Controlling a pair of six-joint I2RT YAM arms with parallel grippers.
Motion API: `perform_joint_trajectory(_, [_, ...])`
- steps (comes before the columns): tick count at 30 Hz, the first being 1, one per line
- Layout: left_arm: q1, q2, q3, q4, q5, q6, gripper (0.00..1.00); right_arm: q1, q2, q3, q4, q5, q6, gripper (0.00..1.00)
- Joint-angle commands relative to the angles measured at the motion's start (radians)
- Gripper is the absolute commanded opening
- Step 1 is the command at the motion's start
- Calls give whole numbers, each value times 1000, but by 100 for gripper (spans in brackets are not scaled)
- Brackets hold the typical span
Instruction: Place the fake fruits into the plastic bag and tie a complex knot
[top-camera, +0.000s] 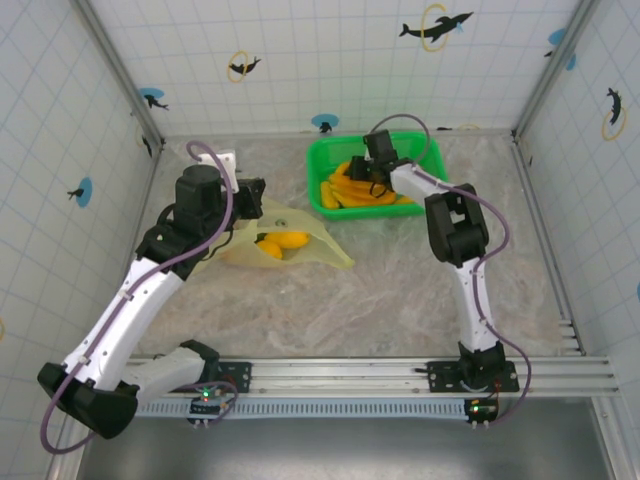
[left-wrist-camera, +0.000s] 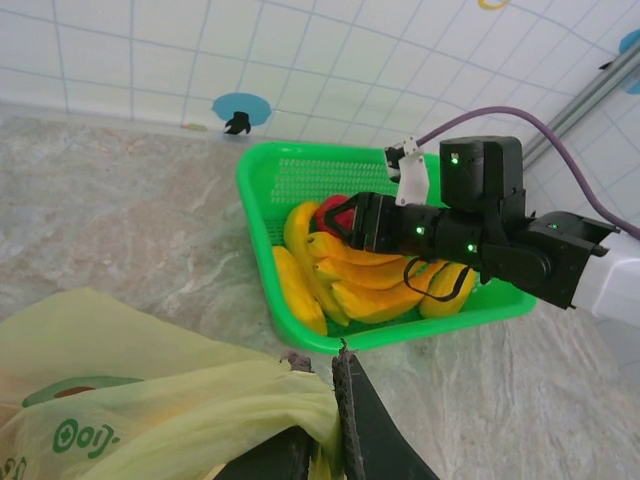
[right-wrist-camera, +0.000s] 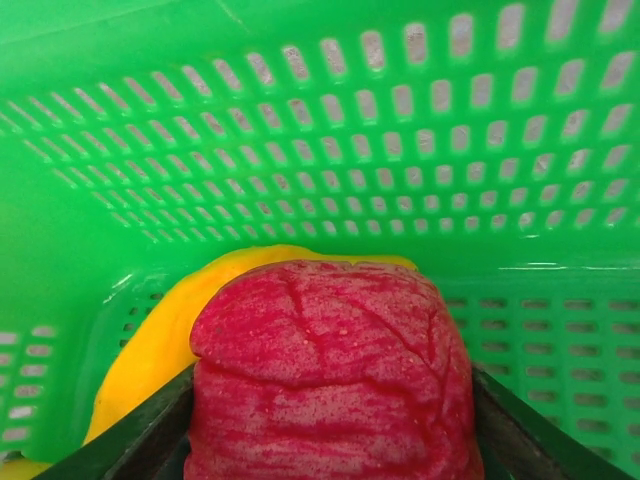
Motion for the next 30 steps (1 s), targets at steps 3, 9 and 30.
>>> perform_joint_trajectory(3, [-5,-1,7,13,3,31,11,-26,-128,-104,62,-11,4,57])
perform_joint_trajectory(9, [-6,-1,7,14,11,36,11,-39,-272,-199,129,-16,-14,57])
perform_joint_trajectory(30, [-6,-56,18,-1,39,22,12,460,-1003,-857,353,-141,-165,56])
